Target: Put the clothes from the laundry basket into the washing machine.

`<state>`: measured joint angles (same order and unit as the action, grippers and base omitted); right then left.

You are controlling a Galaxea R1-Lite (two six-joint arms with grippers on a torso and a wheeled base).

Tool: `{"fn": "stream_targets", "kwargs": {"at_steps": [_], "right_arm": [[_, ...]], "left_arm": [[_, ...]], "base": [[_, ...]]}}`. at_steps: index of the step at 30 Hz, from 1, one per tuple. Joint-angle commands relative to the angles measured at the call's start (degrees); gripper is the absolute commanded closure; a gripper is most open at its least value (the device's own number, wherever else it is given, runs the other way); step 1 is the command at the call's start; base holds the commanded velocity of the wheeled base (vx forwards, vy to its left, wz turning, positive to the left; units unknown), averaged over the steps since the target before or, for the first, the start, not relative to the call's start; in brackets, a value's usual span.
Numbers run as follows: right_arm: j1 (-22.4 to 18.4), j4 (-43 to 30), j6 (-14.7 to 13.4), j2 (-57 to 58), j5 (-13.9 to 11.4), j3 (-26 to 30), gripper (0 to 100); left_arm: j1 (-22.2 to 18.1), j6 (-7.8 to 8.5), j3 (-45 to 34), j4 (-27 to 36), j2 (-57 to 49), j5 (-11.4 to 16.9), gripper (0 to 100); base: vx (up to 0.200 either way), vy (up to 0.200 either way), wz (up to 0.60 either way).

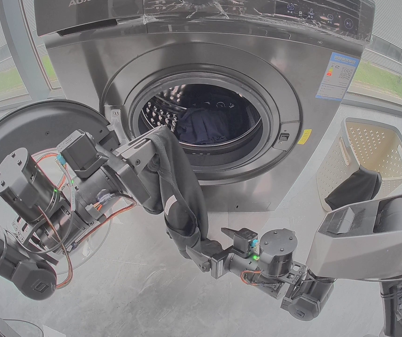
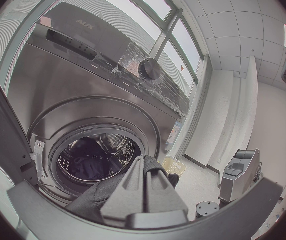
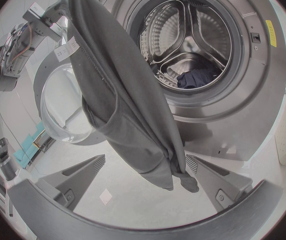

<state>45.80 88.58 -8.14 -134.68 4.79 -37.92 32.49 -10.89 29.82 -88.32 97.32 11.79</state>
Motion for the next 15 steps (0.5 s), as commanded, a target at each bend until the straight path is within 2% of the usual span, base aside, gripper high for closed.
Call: {"fn": "stream_targets", "kwargs": {"at_steps": [1, 9, 15], "right_arm": [[-0.71, 0.02, 0.15, -0.67, -0.04, -4.26, 0], [-0.54, 0.02, 0.32, -0.93, -0.66, -6.9, 0], [-1.24, -0.07, 1.2, -2.16, -1.19, -12.44, 0]], "left_arm": [[0.65, -0.1, -0.37, -0.01, -1.08, 0.43, 100], [0.91, -0.01, -0.55, -0.01, -1.17, 0.43, 100], [1.09, -0.01, -0.64, -0.01, -1.25, 0.52, 100]], "base": [[0.0, 0.0, 0.0], [0.0, 0.0, 0.0], [0.0, 0.0, 0.0]]}}
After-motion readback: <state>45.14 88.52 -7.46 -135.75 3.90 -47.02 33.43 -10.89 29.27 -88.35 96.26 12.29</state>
